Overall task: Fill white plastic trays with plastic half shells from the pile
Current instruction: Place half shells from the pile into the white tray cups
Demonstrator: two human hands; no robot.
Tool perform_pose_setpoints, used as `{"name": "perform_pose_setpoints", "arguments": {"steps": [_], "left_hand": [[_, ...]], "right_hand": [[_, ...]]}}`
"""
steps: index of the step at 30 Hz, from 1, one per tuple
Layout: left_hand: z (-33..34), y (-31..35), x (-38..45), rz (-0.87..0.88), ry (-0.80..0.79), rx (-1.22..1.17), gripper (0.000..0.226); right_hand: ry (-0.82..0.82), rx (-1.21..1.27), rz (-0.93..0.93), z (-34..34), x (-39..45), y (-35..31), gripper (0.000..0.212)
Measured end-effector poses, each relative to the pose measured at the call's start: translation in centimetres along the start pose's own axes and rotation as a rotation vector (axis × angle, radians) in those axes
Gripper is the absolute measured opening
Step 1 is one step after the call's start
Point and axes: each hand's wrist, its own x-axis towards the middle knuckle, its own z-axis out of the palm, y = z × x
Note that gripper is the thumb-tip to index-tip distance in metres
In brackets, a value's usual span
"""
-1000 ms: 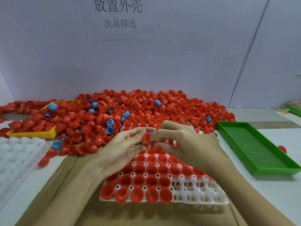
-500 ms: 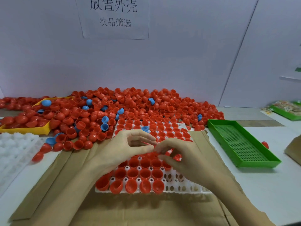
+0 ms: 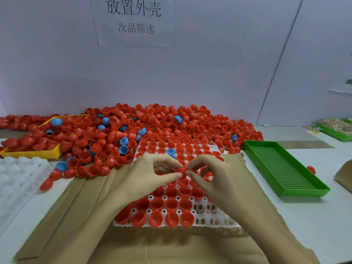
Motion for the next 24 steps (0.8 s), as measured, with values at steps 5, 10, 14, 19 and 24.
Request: {"name": "perform_pose_setpoints", "arguments": {"steps": [5,10,14,19,24], "left_hand": [[0.4,0.3,0.0,0.004,0.049,-0.071,0.021],[0.9,1.3,-0.3,-0.001,-0.032,-0.123,0.021],[0.4,2.0,-0.4,0.006,-0.021,-0.093,0.018],[-0.6,1.4,0.3,-0.09,0.206,-0.053,0.032],[-0.7,0.5,0.4,-0.106,0.21,-0.044,0.035]], "right_hand": [[0.123,-0.021,0.107,0.2,-0.3,-0.9,0.009],[-0.009,0.052,0.151,-0.9,-0.5,-1.2,0.007],[-0.233,-0.071,0.131,-3.0,-1.1,-0.3,0.011],[-0.484,-0.216,0.052,-4.8,-2.3,0.4,0.016],[-0.628,-0.357,-0.036,-3.3,-2.4,-0.4,0.011]]}}
